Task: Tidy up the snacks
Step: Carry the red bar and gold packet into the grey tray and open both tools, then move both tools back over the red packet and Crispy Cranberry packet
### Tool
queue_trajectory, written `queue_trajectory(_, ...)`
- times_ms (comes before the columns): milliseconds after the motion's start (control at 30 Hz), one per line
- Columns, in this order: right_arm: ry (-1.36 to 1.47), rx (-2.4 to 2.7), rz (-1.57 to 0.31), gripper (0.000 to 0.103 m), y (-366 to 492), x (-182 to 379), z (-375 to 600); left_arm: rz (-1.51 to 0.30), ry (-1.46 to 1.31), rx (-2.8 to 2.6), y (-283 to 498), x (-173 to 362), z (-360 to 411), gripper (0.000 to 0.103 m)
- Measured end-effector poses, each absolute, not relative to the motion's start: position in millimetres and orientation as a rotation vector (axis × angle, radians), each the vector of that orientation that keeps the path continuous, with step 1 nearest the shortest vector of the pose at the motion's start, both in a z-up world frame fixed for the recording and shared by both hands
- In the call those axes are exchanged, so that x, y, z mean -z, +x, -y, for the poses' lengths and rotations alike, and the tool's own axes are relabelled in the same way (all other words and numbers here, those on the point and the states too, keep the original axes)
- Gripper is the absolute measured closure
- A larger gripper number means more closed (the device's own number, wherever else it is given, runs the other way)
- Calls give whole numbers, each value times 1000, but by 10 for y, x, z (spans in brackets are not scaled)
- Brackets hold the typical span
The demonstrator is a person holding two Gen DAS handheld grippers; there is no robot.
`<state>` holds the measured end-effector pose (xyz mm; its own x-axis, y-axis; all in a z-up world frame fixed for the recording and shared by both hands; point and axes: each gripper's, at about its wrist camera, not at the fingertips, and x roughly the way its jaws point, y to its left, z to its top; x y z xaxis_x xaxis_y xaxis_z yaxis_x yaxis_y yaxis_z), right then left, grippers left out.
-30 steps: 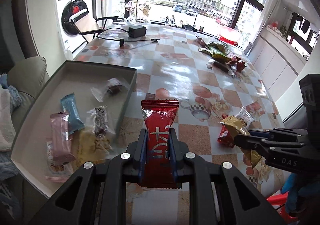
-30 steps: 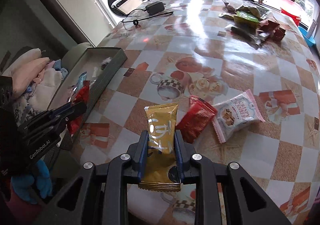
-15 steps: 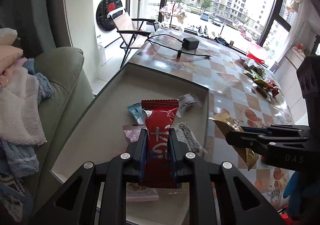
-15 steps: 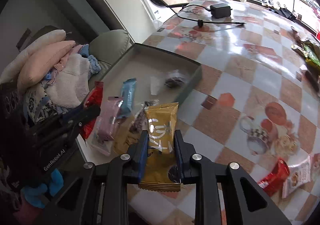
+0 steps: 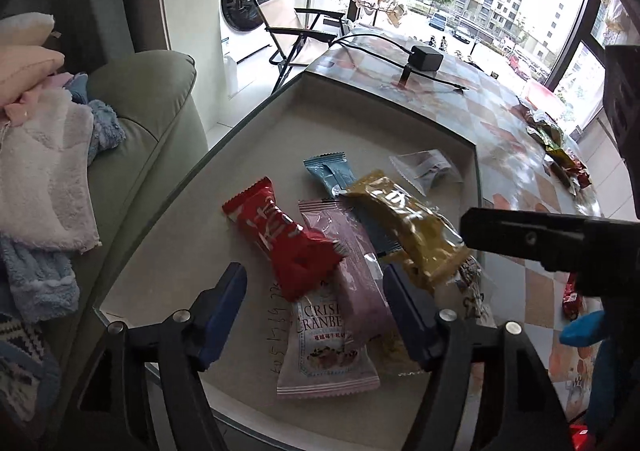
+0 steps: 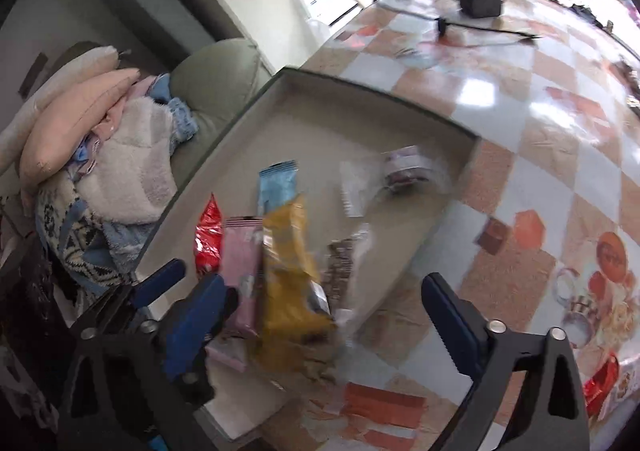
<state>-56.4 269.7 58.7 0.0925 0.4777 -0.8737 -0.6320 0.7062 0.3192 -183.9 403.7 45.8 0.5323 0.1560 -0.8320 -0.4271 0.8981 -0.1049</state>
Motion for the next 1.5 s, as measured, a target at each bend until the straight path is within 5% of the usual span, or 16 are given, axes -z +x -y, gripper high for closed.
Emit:
queue_trajectory(633, 176, -147, -1265, 3, 72, -303, 64, -988, -44, -70, -1390, -665, -2358, 18)
queue_trajectory(1000, -52, -169, -1194, 1, 14, -96, 385, -1050, 128, 65, -705, -316, -1072, 18)
queue_trajectory(1500, -96, -160, -1006, 0, -304, -62, 729, -992, -18, 14, -547, 49, -1246, 0)
